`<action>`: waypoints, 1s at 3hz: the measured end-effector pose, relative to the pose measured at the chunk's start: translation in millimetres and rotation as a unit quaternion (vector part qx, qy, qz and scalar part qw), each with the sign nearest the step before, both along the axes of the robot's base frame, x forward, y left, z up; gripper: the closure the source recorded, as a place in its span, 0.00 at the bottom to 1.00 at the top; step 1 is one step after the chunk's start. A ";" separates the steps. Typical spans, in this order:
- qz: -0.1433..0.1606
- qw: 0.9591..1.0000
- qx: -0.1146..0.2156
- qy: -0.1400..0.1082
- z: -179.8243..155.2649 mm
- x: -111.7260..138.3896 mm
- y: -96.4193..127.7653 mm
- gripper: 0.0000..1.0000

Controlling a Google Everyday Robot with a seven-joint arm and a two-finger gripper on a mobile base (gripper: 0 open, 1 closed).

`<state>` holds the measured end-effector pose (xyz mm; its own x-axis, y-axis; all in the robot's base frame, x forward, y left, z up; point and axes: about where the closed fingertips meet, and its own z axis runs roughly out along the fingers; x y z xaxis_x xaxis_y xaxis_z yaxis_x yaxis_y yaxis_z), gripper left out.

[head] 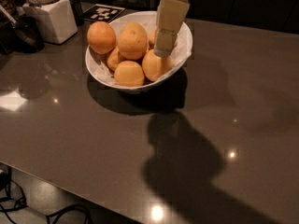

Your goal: Pick orange from white bowl

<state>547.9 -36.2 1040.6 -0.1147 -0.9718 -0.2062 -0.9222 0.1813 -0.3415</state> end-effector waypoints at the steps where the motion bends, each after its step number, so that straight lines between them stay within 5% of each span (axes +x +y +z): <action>1: -0.006 1.000 0.010 -0.004 -2.4 5.7 3.1 0.00; 3: -0.045 0.999 0.008 0.000 -9.4 46.1 25.4 0.02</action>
Offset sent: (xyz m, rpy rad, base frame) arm 0.0424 0.0243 -0.0102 -0.0046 0.0181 -0.1157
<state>594.0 -10.8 1031.2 -0.2014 -0.9543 -0.2209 -0.9018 0.2686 -0.3384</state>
